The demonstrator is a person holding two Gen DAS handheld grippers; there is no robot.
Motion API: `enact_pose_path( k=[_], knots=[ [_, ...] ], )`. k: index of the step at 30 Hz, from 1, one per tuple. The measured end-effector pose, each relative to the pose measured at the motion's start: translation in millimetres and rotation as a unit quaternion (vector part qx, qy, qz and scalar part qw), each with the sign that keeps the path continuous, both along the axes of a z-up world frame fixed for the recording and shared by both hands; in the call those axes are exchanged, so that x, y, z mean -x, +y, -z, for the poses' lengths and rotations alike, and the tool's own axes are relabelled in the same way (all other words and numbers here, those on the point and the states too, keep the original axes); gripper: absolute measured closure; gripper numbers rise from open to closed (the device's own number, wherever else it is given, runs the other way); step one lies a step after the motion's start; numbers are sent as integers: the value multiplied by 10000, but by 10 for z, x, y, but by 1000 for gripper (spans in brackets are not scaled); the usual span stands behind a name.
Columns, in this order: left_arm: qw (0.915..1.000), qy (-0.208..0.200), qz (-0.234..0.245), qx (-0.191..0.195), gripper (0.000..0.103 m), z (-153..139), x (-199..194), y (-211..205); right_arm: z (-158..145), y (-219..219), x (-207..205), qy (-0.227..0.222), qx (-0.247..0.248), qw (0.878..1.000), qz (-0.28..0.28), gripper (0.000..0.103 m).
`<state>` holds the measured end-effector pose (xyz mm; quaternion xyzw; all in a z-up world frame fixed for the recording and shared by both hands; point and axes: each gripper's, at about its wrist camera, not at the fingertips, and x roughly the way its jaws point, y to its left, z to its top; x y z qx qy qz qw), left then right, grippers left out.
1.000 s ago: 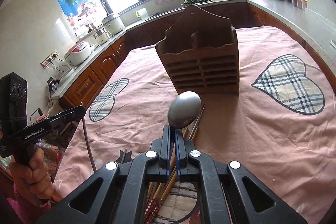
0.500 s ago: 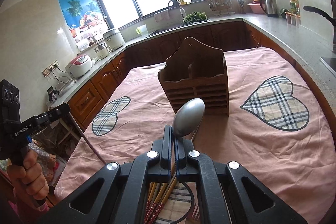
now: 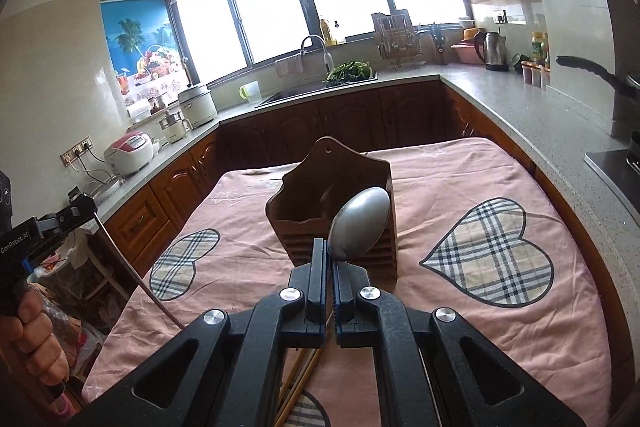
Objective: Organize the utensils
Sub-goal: 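Lift and carry the spoon and metal stick over the wooden holder with both tools, then lower the spoon into the holder and open the right tool while the left tool releases the stick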
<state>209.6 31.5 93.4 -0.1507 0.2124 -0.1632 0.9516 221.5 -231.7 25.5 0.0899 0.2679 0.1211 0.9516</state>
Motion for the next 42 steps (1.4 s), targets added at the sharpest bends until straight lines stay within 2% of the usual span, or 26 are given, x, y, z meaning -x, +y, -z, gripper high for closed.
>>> enact_pose_path(
  k=[10,15,18,23,31,35,42],
  knots=[
    [9966,-651,-222,460,100,-514,-515,-89,-413,-195,-523,-647,123,9966,498,101],
    [9949,-798,-452,426,100,-587,-923,-226,-496,-186,-882,-749,296,9951,580,101],
    [9948,-753,-554,404,100,-446,-1205,-319,-385,-163,-1094,-634,400,9955,587,101],
    [9968,-396,-596,351,100,-43,-1619,-504,-90,-110,-1356,-296,434,9974,499,101],
    [9986,-27,-527,81,100,473,-1826,-751,276,-39,-1550,141,584,9976,351,101],
    [9986,67,-522,-27,99,598,-1860,-798,366,-54,-1598,269,589,9973,347,101],
    [9987,96,-496,-113,98,592,-1866,-762,379,-71,-1599,257,522,9978,331,101]
  ],
)
